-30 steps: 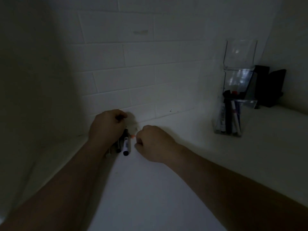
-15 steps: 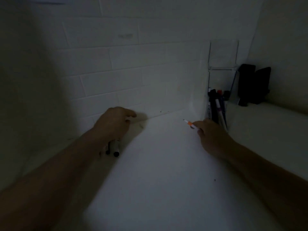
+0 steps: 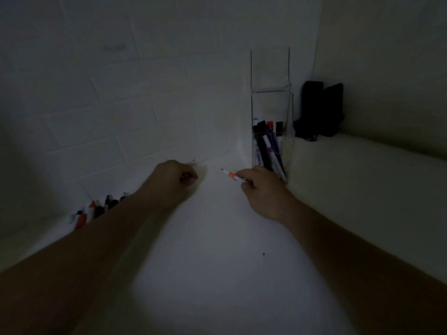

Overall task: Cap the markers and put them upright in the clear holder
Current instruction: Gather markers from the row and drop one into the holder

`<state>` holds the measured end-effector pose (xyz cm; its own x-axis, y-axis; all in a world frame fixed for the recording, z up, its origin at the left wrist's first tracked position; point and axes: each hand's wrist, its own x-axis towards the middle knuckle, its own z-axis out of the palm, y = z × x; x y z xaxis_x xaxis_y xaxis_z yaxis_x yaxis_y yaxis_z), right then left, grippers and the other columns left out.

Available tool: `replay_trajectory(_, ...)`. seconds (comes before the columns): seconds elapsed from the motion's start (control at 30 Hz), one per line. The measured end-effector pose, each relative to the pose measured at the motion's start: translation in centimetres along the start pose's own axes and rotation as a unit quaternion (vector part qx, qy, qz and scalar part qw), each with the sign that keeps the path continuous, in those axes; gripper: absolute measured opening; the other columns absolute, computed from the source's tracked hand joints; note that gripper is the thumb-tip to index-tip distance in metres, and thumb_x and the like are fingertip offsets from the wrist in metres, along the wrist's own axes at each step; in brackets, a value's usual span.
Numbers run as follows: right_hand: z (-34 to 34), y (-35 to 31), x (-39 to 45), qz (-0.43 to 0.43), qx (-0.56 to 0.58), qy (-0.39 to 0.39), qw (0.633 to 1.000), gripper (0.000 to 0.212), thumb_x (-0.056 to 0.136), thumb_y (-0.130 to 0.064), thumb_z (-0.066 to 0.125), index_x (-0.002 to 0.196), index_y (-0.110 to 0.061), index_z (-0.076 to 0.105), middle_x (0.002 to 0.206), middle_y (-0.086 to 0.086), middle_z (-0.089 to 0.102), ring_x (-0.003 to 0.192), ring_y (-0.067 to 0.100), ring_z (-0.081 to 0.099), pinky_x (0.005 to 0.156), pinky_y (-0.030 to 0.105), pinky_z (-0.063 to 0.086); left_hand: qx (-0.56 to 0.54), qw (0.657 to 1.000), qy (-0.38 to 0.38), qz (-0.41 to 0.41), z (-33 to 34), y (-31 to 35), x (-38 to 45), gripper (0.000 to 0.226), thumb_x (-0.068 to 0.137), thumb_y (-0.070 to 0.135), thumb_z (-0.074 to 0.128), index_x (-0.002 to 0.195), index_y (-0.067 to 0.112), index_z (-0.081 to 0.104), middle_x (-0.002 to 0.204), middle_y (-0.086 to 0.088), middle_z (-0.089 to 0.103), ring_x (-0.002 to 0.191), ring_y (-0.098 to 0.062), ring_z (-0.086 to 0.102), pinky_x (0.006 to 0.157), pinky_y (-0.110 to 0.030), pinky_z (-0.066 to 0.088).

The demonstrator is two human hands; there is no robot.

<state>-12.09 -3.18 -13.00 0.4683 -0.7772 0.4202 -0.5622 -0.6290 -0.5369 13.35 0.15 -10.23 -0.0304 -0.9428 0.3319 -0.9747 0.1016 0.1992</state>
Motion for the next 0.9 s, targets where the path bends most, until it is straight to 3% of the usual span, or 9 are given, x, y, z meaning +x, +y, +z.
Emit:
replay_trajectory(0.07,0.0,-0.1,0.1,0.001,0.007,0.001,1.000,0.026,0.101,-0.015,0.049,0.120,-0.018,0.066,0.087,-0.001,0.048,0.072,0.012,0.045,0.059,0.017,0.028,-0.145,0.988,0.049,-0.028,0.1,2.2,-1.3,0.012,0.092,0.018,0.064,0.096,0.023,0.073,0.087,0.004,0.070,0.075,-0.011,0.064,0.068,-0.019,0.047)
replay_trajectory(0.17,-0.4,-0.4,0.1,-0.008,0.010,0.009,1.000,0.021,0.101,-0.030,0.051,0.091,-0.023,0.068,0.073,-0.002,0.054,0.065,0.012,0.050,0.058,0.026,0.031,-0.340,0.934,0.093,-0.051,0.6,3.8,-3.0,0.012,0.092,0.006,0.063,0.090,0.015,0.070,0.075,-0.005,0.070,0.064,-0.010,0.064,0.062,-0.019,0.049)
replay_trajectory(0.27,-0.8,-1.0,-0.1,-0.012,0.029,0.024,0.999,0.030,0.096,-0.043,0.056,0.071,-0.028,0.062,0.058,-0.007,0.054,0.055,0.007,0.051,0.051,0.014,0.033,-0.445,0.893,0.052,-0.054,1.4,3.9,-3.8,0.008,0.093,-0.003,0.060,0.093,0.000,0.067,0.082,-0.015,0.071,0.067,-0.012,0.064,0.068,-0.021,0.053)
replay_trajectory(0.37,-0.9,-1.8,-0.3,-0.016,0.032,0.037,0.999,0.037,0.094,-0.045,0.060,0.060,-0.032,0.054,0.053,-0.013,0.051,0.051,0.006,0.047,0.050,0.014,0.030,-0.516,0.853,0.036,-0.067,1.5,3.9,-3.8,0.007,0.092,-0.011,0.056,0.095,-0.008,0.063,0.092,-0.015,0.072,0.071,-0.015,0.066,0.070,-0.024,0.055)
replay_trajectory(0.53,-0.7,-2.1,-0.4,-0.058,-0.001,0.062,0.996,0.027,0.092,-0.044,0.063,0.068,-0.032,0.063,0.057,-0.015,0.056,0.060,0.006,0.055,0.054,0.014,0.031,-0.451,0.891,0.023,-0.050,1.8,3.5,-3.5,0.017,0.086,-0.008,0.064,0.089,0.008,0.069,0.086,-0.020,0.074,0.076,-0.018,0.069,0.076,-0.028,0.054)
replay_trajectory(0.67,-0.4,-2.0,-0.4,-0.089,-0.012,0.067,0.994,0.027,0.092,-0.042,0.063,0.076,-0.023,0.072,0.064,-0.006,0.064,0.062,0.010,0.058,0.057,0.029,0.044,-0.422,0.905,0.032,-0.036,1.5,3.5,-3.7,0.014,0.084,-0.003,0.071,0.091,0.009,0.069,0.085,-0.016,0.074,0.075,-0.015,0.068,0.075,-0.026,0.054)
replay_trajectory(0.73,-0.3,-1.9,-0.4,-0.095,-0.001,0.071,0.993,0.026,0.092,-0.042,0.065,0.069,-0.029,0.067,0.060,-0.011,0.060,0.060,0.007,0.056,0.055,0.026,0.040,-0.445,0.895,0.031,-0.033,1.4,3.8,-3.8,0.014,0.088,0.001,0.069,0.099,0.011,0.067,0.086,-0.015,0.074,0.076,-0.014,0.068,0.075,-0.026,0.055)
replay_trajectory(0.8,-0.4,-1.8,-0.4,-0.090,-0.001,0.073,0.993,0.036,0.092,-0.042,0.066,0.059,-0.041,0.052,0.053,-0.017,0.052,0.056,0.004,0.052,0.054,0.016,0.030,-0.428,0.903,0.033,-0.035,1.4,3.8,-3.8,0.018,0.093,0.011,0.066,0.105,0.025,0.067,0.089,-0.002,0.077,0.084,-0.011,0.070,0.085,-0.033,0.055)
replay_trajectory(0.9,-0.6,-2.0,-0.4,-0.078,-0.016,0.069,0.994,0.049,0.094,-0.042,0.064,0.052,-0.044,0.039,0.058,-0.027,0.052,0.056,0.000,0.051,0.052,0.012,0.028,-0.373,0.926,0.046,-0.034,1.5,3.5,-3.7,0.011,0.085,0.025,0.071,0.093,0.032,0.071,0.094,0.011,0.075,0.092,-0.008,0.070,0.092,-0.043,0.054)
